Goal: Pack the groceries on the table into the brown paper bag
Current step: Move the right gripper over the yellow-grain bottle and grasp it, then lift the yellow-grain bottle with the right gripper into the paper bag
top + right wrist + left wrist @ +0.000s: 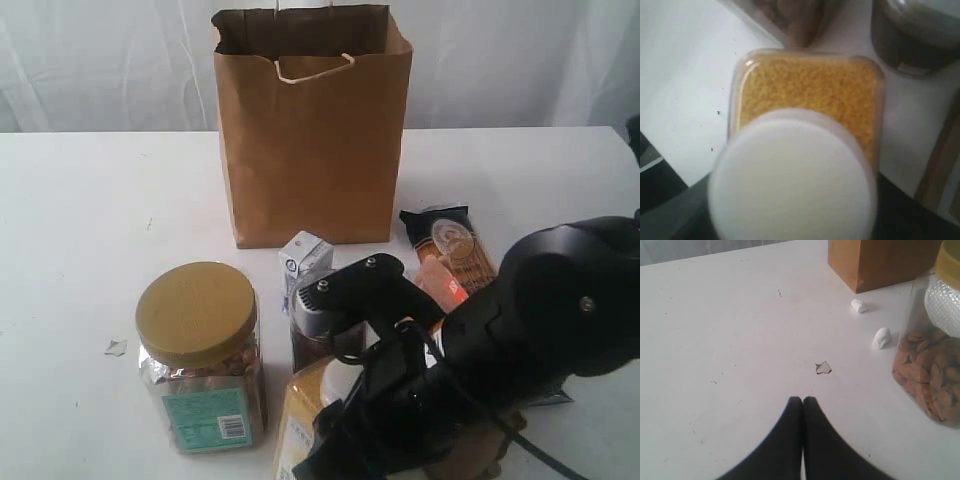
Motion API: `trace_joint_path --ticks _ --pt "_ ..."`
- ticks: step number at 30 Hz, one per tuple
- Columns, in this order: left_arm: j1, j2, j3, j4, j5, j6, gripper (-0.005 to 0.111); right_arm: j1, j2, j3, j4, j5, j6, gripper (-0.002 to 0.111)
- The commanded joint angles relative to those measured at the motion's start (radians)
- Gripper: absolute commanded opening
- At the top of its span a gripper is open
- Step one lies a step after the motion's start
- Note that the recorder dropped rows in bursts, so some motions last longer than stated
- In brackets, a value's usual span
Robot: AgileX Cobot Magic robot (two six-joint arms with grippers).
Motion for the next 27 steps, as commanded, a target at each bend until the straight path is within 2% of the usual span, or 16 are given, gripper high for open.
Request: trace_joint_path --ticks 1,5,16,27 --pt "-0.004 -0.005 0.004 -0.001 -0.005 0.002 0.0 0.0 -0.012 -0.012 -0.11 0.004 0.011 0.0" --pt "-0.004 -0.005 0.004 -0.001 -0.005 0.002 0.0 0.0 0.01 -0.012 -0.192 -0.013 0.011 0.0" --pt "-0.004 -0.005 0.004 -0.001 -0.005 0.002 0.0 0.0 0.004 -0.028 -0.148 -0.031 0.013 0.0" --pt "-0.004 -0.005 0.004 -0.001 -0.005 0.002 0.0 0.0 -0.128 -0.145 -0.144 0.19 0.098 0.0"
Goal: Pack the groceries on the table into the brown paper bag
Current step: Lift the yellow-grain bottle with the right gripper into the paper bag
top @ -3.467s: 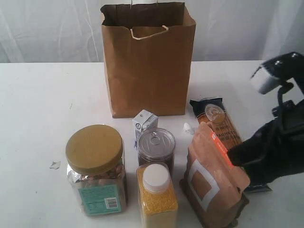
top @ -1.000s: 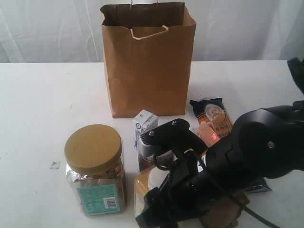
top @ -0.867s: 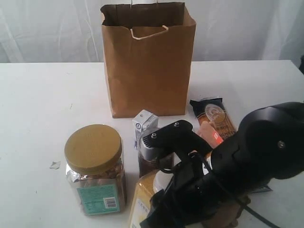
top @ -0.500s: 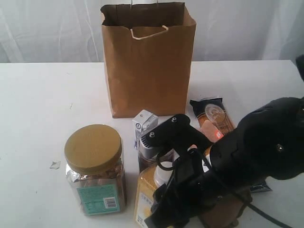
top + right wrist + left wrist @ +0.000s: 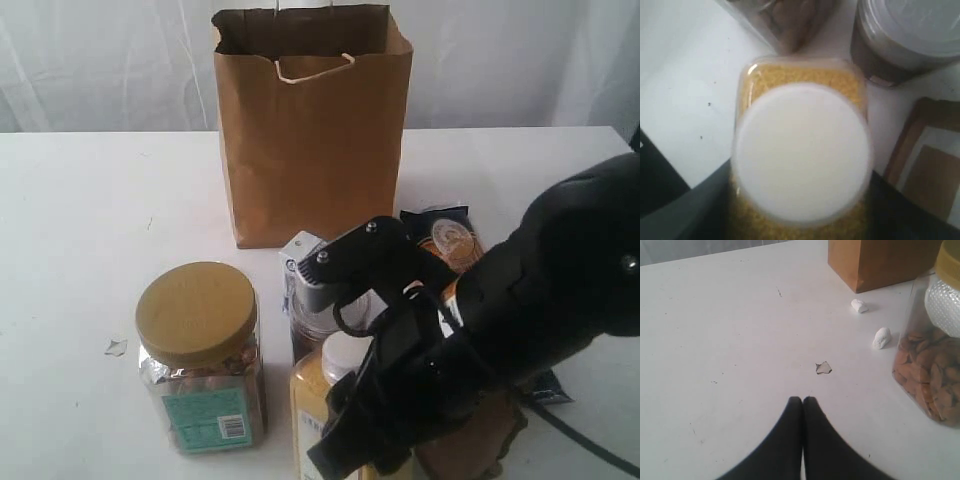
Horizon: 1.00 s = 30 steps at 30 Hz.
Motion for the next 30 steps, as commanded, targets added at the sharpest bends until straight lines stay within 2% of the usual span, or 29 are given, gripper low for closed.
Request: trace_joint_path --ticks 1,12,17,23,26,30 --pt "-0.004 -0.005 0.004 -0.001 -0.005 0.002 0.0 -0.002 -0.073 -0.053 0.008 0.046 0.056 0.0" --pt "-0.004 -0.005 0.004 -0.001 -0.005 0.002 0.0 -0.006 -0.134 -0.125 0.046 -0.136 0.155 0.0" --pt "-0.004 -0.005 0.004 -0.001 -0.005 0.002 0.0 -0.106 -0.155 -0.24 0.126 -0.15 0.159 0.0" --pt "-0.004 -0.005 0.004 -0.001 -0.005 0.002 0.0 -0.211 -0.155 -0.37 0.238 -0.124 0.093 0.0" --pt "-0.004 -0.005 0.004 -0.001 -0.005 0.002 0.0 -0.222 -0.155 -0.413 0.327 -0.128 0.036 0.0" --pt "-0.004 -0.005 0.004 -0.001 -0.005 0.002 0.0 -0.222 -0.155 -0.448 0.397 -0.24 -0.044 0.0"
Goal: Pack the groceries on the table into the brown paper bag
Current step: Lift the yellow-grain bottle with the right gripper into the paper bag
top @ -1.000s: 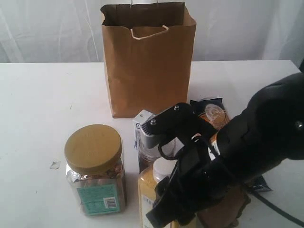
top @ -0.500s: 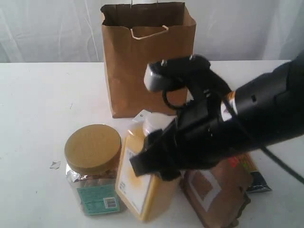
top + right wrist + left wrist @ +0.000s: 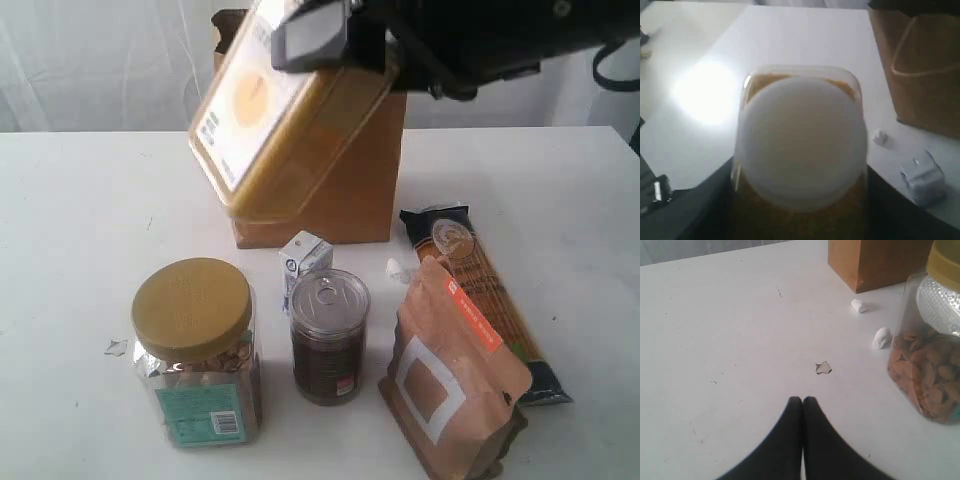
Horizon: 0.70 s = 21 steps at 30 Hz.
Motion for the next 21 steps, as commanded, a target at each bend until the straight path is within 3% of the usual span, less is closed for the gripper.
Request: trace_joint_path --ticks 1,13,21 --pt "-0.004 -0.005 0.004 -0.001 -0.005 0.002 0.0 -0.005 -0.017 -0.05 0.102 -0.195 -0.088 0.0" --pt "-0.004 -0.005 0.004 -0.001 -0.005 0.002 0.0 -0.007 0.073 -0.05 0.101 -0.544 -0.148 0.0" --pt "-0.004 -0.005 0.004 -0.001 -0.005 0.002 0.0 -0.059 0.131 -0.05 0.097 -0.774 -0.186 0.0"
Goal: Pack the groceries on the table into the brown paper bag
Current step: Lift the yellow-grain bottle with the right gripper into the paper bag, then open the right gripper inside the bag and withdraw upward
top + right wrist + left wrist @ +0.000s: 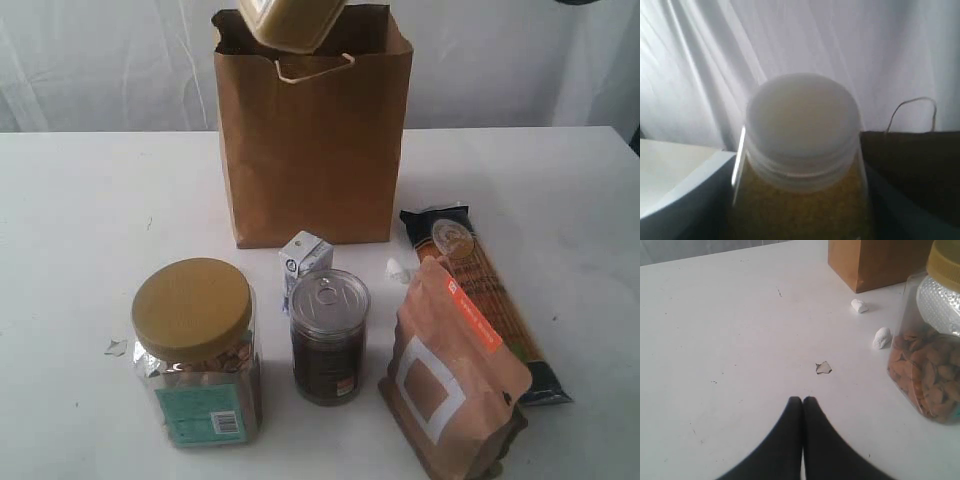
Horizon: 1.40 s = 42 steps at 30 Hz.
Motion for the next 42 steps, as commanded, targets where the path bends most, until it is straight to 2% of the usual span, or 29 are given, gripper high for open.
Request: trace_joint_path --ticks 1,7,16,29,36,42 --pt "-0.004 -0.005 0.004 -0.001 -0.005 0.002 0.0 -0.038 0.002 -0.018 0.019 -0.197 -0.012 0.0" --pt "-0.004 -0.005 0.004 -0.001 -0.005 0.002 0.0 -0.05 0.067 -0.018 0.008 -0.434 0.005 0.0" --pt "-0.004 -0.005 0.004 -0.001 -0.005 0.002 0.0 -0.05 0.227 -0.018 -0.068 -0.598 -0.073 0.0" --pt "-0.004 -0.005 0.004 -0.001 -0.005 0.002 0.0 -0.051 0.292 -0.018 -0.068 -0.694 -0.259 0.0" --pt "-0.004 -0.005 0.004 -0.001 -0.005 0.002 0.0 -0.051 0.364 -0.018 -0.068 -0.778 -0.264 0.0" --pt "-0.004 -0.005 0.004 -0.001 -0.005 0.002 0.0 -0.051 0.394 -0.018 -0.068 -0.782 -0.262 0.0"
